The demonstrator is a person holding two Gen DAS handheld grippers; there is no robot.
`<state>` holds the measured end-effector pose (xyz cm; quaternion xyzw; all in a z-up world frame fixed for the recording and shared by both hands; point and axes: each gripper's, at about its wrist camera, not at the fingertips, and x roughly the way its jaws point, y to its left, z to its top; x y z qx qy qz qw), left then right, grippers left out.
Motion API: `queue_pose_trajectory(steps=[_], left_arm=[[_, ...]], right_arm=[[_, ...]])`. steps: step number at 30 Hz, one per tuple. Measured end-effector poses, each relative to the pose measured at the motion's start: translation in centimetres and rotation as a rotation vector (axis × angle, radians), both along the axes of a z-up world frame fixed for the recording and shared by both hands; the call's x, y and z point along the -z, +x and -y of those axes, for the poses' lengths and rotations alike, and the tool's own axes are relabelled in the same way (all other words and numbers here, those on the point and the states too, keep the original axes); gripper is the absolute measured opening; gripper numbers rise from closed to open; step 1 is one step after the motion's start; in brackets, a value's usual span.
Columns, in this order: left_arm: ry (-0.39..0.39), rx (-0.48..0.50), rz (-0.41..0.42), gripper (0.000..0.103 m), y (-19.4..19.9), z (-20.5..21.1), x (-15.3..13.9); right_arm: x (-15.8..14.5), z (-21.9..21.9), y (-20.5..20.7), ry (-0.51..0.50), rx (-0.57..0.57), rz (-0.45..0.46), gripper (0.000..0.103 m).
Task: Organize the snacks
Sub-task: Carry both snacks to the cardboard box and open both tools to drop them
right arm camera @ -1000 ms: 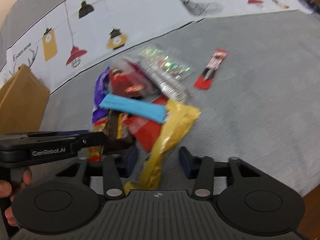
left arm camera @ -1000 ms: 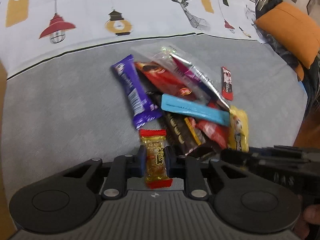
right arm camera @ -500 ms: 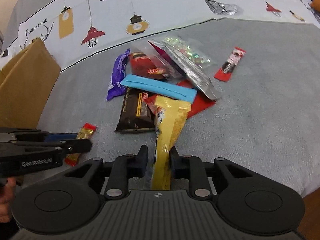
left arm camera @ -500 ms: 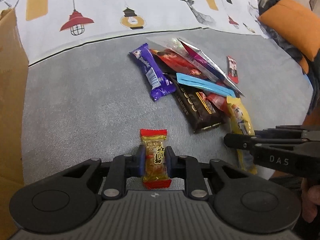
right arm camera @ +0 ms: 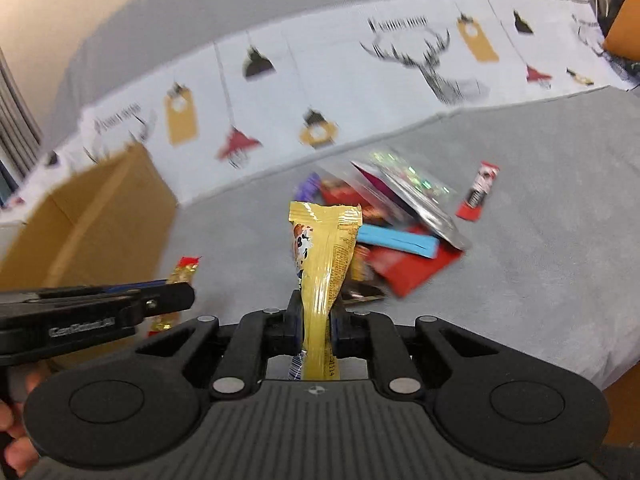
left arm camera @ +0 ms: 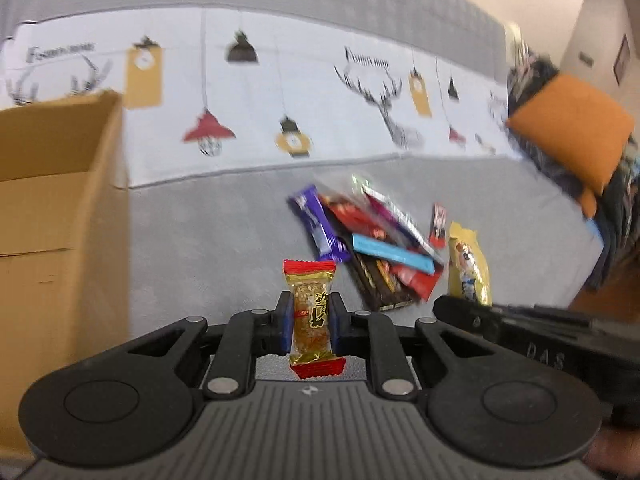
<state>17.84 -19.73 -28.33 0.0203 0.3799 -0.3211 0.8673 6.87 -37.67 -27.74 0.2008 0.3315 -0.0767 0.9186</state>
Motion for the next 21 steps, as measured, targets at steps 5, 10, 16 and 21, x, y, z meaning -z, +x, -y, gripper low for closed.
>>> queue_pose_trajectory(steps=[5, 10, 16, 21], left_arm=[[-0.114, -0.037, 0.014, 0.019, -0.6, -4.6, -3.8], [-0.191, -0.068, 0.061, 0.019, -1.2, -8.8, -8.2], [-0.239, -0.139, 0.146, 0.019, -0.7, -14.5, -12.6], [-0.224, -0.237, 0.213, 0.019, -0.1, -18.7, -14.3]], right_arm=[[-3.9, -5.0, -0.5, -0.025, -0.056, 0.070, 0.013], [-8.2, -10.2, 0.6, -0.082, -0.154, 0.131, 0.013], [-12.5, -14.7, 2.4, -0.069, -0.245, 0.202, 0.013], [-15.0, -18.5, 4.5, -0.065, -0.352, 0.245, 0.013]])
